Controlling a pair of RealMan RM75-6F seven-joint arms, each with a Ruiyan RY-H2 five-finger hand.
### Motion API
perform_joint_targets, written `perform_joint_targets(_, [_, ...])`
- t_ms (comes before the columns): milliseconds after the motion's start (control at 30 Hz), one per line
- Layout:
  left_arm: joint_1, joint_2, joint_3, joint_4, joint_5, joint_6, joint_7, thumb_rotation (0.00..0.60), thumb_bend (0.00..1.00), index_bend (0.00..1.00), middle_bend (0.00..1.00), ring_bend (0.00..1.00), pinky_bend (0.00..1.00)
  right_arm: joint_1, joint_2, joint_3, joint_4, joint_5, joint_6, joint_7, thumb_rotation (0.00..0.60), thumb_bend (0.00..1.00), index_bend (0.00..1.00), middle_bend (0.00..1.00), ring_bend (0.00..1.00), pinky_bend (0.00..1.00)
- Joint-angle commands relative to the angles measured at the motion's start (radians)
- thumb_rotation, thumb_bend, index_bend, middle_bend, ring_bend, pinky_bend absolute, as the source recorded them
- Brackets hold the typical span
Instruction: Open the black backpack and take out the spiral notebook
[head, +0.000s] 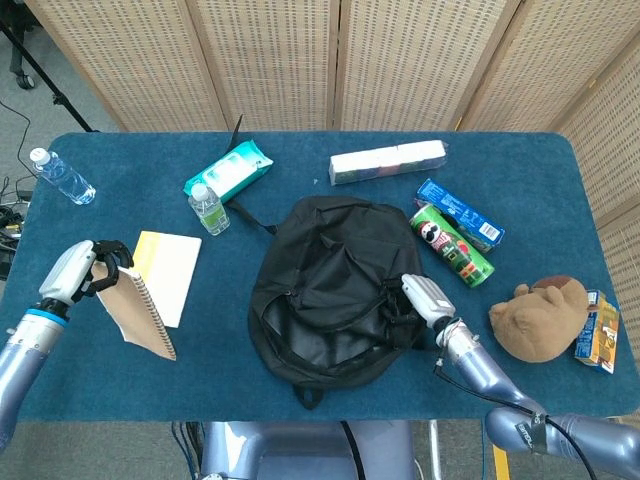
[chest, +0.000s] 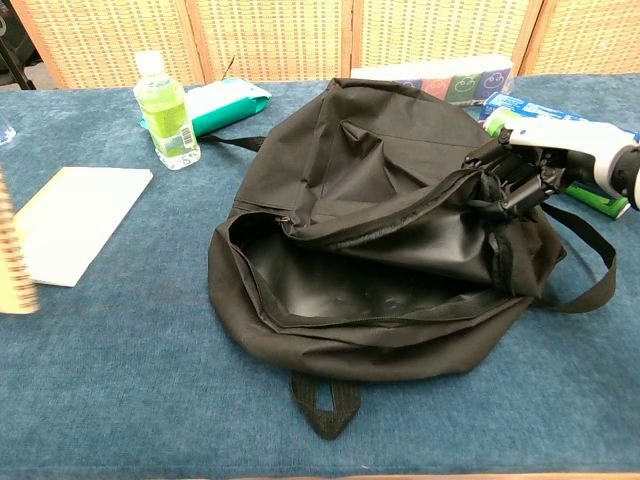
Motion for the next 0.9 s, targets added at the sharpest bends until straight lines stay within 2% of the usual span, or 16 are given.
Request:
perform_joint_targets(33, [-0.001,-0.070,-0.033,0.060,-0.042,-0.024,0.035,0.600,0.40,0.15,0.00,0.00,0.20,-0.009,0.006,-0.010,-0.005,-0.050,0.008,0.005,0.600,0.44,0.57,0.55,0.53,0.72])
perform_joint_targets(100, [0.004,-0.091,-0.049,0.084,-0.046,-0.007,0.043,0.600,0.35,0.03,0.00,0.00,0.13,-0.012,0.017,-0.020,-0.009,-0.093,0.003,0.016,0.600,0.19,0.47,0.41,0.37,0.64])
perform_joint_targets(167, [0.011,-0.110,-0.060,0.108,-0.045,0.011,0.059,0.600,0.31,0.00,0.00,0.00,0.09,-0.018,0.026,-0.030,-0.009,-0.146,0.011,0.029,0.600,0.06,0.38,0.30,0.23,0.49])
perform_joint_targets(200, [0.015,-0.116,-0.065,0.116,-0.044,0.017,0.068,0.600,0.29,0.00,0.00,0.00,0.07,-0.023,0.030,-0.037,-0.009,-0.178,0.020,0.037,0.600,0.02,0.33,0.23,0.16,0.41])
perform_joint_targets(300, [0.029,-0.122,-0.079,0.124,-0.044,0.047,0.089,0.600,0.27,0.00,0.00,0.00,0.01,-0.034,0.047,-0.058,-0.024,-0.243,0.027,0.069,0.600,0.00,0.23,0.09,0.02,0.26])
perform_joint_targets(400, [0.052,-0.121,-0.104,0.118,-0.047,0.101,0.101,0.600,0.28,0.00,0.00,0.00,0.00,-0.044,0.079,-0.096,-0.042,-0.344,0.045,0.082,0.600,0.00,0.18,0.01,0.00,0.18])
perform_joint_targets(467, [0.072,-0.113,-0.115,0.108,-0.041,0.139,0.108,0.600,0.29,0.00,0.00,0.00,0.00,-0.054,0.108,-0.131,-0.044,-0.437,0.081,0.064,0.600,0.00,0.17,0.00,0.00,0.16])
perform_joint_targets(567, [0.110,-0.091,-0.111,0.076,-0.012,0.200,0.127,0.600,0.32,0.00,0.00,0.00,0.00,-0.084,0.154,-0.179,-0.020,-0.587,0.187,0.000,0.600,0.00,0.17,0.00,0.00,0.14])
perform_joint_targets(667, [0.156,-0.068,-0.089,0.038,0.025,0.258,0.159,0.600,0.33,0.00,0.00,0.00,0.00,-0.130,0.183,-0.200,0.043,-0.695,0.326,-0.082,0.600,0.00,0.17,0.00,0.00,0.13])
perform_joint_targets(800, [0.223,-0.053,-0.068,-0.010,0.047,0.331,0.205,0.600,0.33,0.00,0.00,0.00,0.00,-0.200,0.200,-0.197,0.152,-0.746,0.493,-0.150,0.600,0.00,0.17,0.00,0.00,0.13])
perform_joint_targets(900, [0.284,-0.043,-0.046,-0.047,0.062,0.392,0.228,0.600,0.33,0.00,0.00,0.00,0.00,-0.280,0.211,-0.170,0.252,-0.694,0.616,-0.176,0.600,0.00,0.17,0.00,0.00,0.12])
